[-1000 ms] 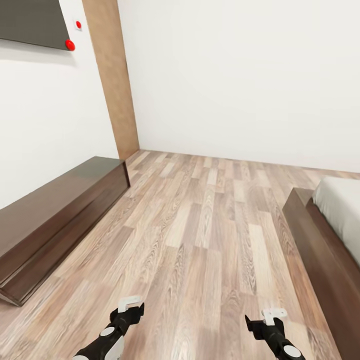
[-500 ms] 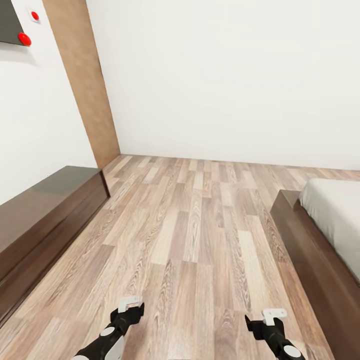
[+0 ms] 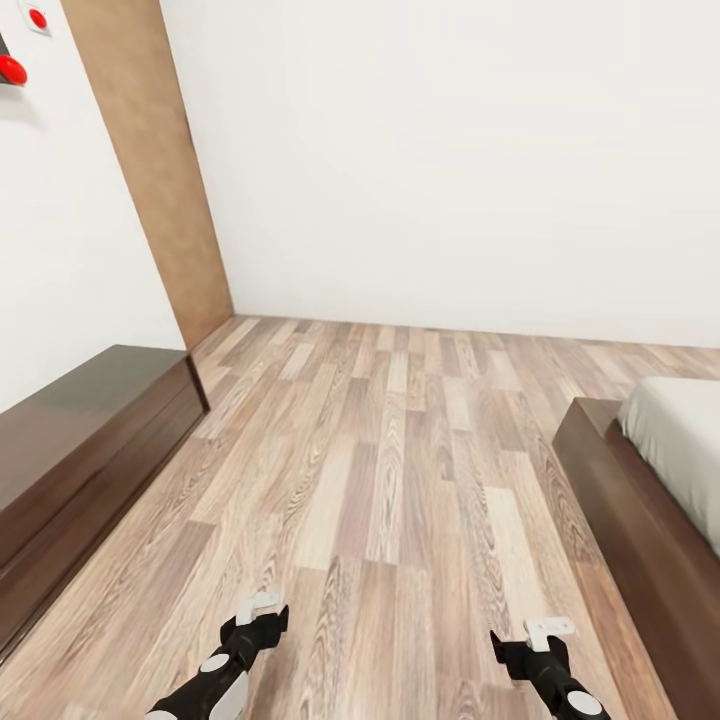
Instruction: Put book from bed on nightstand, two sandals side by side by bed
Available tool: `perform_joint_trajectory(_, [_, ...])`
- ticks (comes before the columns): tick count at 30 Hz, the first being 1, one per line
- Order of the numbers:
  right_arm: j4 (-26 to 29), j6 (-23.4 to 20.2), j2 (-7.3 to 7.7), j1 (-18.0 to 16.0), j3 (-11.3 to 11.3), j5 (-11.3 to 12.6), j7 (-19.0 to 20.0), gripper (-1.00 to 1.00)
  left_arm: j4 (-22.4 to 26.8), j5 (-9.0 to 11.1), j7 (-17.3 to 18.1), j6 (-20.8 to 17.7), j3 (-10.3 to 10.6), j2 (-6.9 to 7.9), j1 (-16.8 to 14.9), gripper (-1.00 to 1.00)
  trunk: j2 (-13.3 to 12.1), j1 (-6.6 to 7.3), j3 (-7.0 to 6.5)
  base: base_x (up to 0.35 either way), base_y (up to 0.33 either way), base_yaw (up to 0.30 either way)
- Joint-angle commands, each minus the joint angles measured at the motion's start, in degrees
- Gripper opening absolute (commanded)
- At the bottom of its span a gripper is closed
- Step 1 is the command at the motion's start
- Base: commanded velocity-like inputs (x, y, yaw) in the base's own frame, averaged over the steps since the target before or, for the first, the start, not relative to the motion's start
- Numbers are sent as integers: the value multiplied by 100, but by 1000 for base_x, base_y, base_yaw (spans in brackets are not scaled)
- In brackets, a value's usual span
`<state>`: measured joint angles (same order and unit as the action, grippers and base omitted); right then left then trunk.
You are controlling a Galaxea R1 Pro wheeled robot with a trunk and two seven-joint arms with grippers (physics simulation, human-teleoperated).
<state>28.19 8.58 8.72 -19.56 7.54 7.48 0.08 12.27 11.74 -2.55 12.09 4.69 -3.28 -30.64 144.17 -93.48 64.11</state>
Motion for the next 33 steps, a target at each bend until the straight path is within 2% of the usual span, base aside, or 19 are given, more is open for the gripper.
perform_joint_trajectory(1, [-6, 23, 7, -4, 37, 60, 1, 100, -5, 48, -28, 22, 49, 2, -3, 100, 2, -2, 5, 331, 0, 0])
perform_joint_trajectory(14, [-7, 30, 7, -4, 37, 60, 1, 100, -5, 48, -26, 22, 49, -5, -3, 100, 2, -2, 5, 331, 0, -13])
perform_joint_trajectory(33, [-12, 29, 7, -4, 37, 60, 3, 100, -5, 48, -26, 22, 49, -5, -3, 100, 2, -2, 5, 331, 0, -194])
